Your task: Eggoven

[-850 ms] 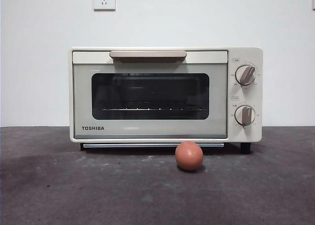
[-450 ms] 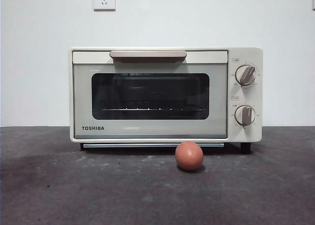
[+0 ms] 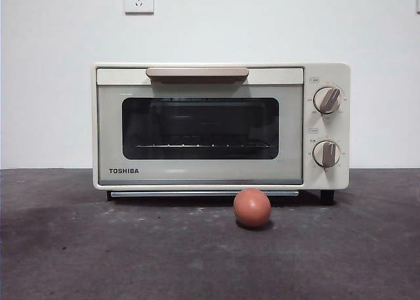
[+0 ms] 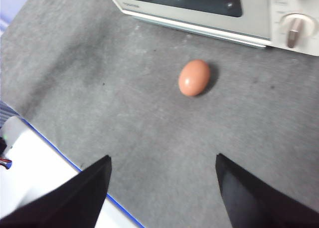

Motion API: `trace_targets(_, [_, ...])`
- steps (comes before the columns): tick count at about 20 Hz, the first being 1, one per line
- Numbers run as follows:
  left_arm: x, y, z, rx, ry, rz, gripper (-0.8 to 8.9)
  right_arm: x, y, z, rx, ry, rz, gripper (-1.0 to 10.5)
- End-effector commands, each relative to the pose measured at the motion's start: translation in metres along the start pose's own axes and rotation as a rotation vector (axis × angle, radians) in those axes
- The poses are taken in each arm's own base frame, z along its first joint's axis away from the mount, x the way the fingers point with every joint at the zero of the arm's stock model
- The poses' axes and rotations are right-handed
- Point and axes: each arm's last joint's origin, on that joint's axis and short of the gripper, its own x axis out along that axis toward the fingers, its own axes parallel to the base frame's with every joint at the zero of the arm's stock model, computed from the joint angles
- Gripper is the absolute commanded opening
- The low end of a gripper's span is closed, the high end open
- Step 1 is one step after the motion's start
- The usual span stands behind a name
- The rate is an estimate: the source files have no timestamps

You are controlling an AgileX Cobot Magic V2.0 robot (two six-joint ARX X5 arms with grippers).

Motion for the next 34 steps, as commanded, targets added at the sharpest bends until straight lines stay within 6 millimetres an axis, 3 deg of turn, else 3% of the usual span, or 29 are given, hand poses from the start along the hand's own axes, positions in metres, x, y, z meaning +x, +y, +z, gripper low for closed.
trace_targets(1, [-0.002,-0.002,0.005,0.026,-0.016,-0.007,0.07,0.014,0.003,0.014,0.021,0.005,0.029,3.4])
trace_targets(11, [-0.002,-0.002,0.005,0.029,-0.019,-0.008,0.07,0.101,0.014,0.034,0.024,0.082,-0.075,3.4])
trace_targets(20, [-0.002,-0.002,0.005,0.029,-0.019,-0.008,0.07,0.187,0.010,0.030,0.079,0.126,-0.219,3.4])
trace_targets(28, [-0.001,-0.003,0.004,0.034,-0.012,-0.017,0.07,0.232,0.003,0.043,0.085,0.195,-0.286,3.4])
trace_targets(34, [-0.001,-0.004,0.004,0.037,-0.010,-0.022,0.07,0.250,-0.005,0.034,0.090,0.249,-0.324,3.4])
